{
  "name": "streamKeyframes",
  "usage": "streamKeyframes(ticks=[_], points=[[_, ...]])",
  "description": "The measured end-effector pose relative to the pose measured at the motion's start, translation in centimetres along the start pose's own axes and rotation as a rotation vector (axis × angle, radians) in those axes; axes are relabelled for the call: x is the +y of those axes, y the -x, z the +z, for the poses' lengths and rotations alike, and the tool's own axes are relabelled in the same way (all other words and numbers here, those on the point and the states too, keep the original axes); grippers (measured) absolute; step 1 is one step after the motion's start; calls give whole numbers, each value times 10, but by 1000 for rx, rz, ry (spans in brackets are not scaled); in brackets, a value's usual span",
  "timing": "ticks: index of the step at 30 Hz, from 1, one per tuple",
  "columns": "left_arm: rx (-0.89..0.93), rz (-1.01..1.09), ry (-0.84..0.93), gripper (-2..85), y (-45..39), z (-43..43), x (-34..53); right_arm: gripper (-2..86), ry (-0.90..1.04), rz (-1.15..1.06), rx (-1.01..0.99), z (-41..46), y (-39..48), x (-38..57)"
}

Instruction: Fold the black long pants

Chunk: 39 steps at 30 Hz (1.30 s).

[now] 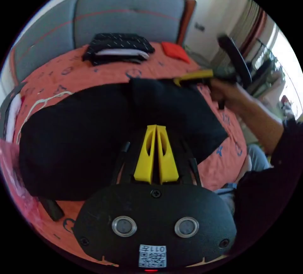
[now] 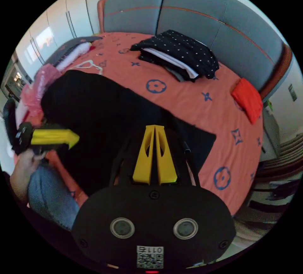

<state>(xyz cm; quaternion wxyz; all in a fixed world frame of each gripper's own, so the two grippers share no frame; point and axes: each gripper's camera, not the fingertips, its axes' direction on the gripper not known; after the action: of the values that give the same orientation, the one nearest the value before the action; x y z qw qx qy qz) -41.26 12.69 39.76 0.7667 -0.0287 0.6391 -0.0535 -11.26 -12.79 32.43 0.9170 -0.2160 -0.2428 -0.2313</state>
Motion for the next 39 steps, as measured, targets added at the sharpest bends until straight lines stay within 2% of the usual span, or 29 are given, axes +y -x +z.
streamKeyframes(ticks=[2,4,7,10,15,19,21,23,25,26,29,32,34,37,39], points=[[25,-178,-147,39,44,-34,18,12,20,-4,-28,-6,16,25],[84,-462,-303,75,107,-74,61,14,58,-41,24,-10,37,54],[66,-723,-308,129,171,-107,122,16,165,-106,181,-6,55,77],[81,-901,-292,163,221,-127,168,16,220,-139,272,-8,61,90],[193,-1089,-364,181,285,-136,193,14,280,-71,232,-15,54,96],[263,-1268,-451,171,331,-140,209,10,223,-50,234,-34,49,97],[314,-1300,-470,157,348,-137,212,8,206,-33,199,-38,46,97],[400,-1333,-566,129,364,-135,218,8,199,-9,156,-38,43,97],[497,-1424,-737,75,377,-135,231,7,199,40,110,-34,35,101],[504,-1442,-751,61,379,-135,233,7,206,52,103,-32,33,102],[426,-1434,-686,37,385,-145,233,13,219,91,42,-29,27,107],[366,-1360,-655,29,387,-155,232,35,95,49,-57,-43,35,101],[379,-1357,-659,30,387,-158,237,74,78,-86,-64,-40,57,95],[389,-1345,-653,35,385,-162,238,118,188,-238,-50,-16,86,90],[369,-1309,-630,39,383,-167,235,120,198,-291,-51,-9,99,89]])
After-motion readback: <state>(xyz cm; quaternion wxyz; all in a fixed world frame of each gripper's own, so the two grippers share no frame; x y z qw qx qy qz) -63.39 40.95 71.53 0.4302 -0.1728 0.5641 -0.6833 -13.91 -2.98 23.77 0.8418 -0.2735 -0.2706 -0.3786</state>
